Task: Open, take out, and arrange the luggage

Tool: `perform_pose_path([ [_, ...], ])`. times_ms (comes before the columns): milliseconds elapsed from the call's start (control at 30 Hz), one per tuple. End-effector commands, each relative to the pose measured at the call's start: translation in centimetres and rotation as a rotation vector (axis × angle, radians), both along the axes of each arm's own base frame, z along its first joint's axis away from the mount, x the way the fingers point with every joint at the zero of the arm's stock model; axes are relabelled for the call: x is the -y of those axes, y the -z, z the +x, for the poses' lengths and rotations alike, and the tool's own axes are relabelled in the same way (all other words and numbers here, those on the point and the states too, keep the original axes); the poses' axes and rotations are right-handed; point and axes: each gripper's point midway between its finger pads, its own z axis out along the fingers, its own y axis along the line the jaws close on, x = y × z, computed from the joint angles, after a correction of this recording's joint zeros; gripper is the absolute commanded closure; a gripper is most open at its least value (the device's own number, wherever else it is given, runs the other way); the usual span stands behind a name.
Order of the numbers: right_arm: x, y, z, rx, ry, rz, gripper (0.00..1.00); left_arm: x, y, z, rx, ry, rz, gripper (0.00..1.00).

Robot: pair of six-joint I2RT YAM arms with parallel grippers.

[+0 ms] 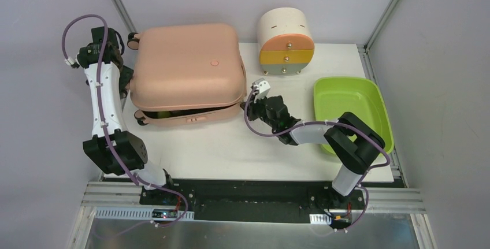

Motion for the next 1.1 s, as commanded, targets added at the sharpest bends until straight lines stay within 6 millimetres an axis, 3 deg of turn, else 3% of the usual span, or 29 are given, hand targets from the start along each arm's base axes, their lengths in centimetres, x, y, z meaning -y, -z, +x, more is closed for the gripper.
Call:
perform_pose_path([
  [0,-0.2,-2.3,0.8,0.057,0.109,0.026,1.0,0.2,-3.1,-0.3,-0.083,0.261,0.131,0.45],
  [33,-0.8,-2.2,0.2,0.058,0.099,0.022,1.0,0.4,-3.1,-0.5,-0.082,0.265,0.135,0.35],
  [100,-1.8,-2.1,-0.9,0.058,0.083,0.018,1.0,0.6,-3.4,-1.0,-0.088,0.266,0.16,0.28],
  [333,-4.0,-2.3,-4.1,0.064,0.047,0.019,1.0,1.3,-3.5,-4.4,-0.083,0.232,0.208,0.25],
  [533,-6.0,-3.1,-7.2,0.077,0.005,0.031,1.0,5.8,-0.7,-7.4,0.036,0.241,0.003,0.35],
  [733,-8.5,-2.7,-10.5,0.077,-0.059,0.012,1.0,11.3,2.0,-11.0,0.182,0.203,-0.257,0.48],
  [900,-9.9,-2.3,-12.7,0.084,-0.089,-0.003,1.0,13.4,6.0,-13.8,0.181,0.123,-0.379,0.55],
  [1067,-10.8,-3.0,-14.2,0.102,-0.091,0.003,1.0,14.3,9.3,-15.1,0.1,0.09,-0.443,0.61],
])
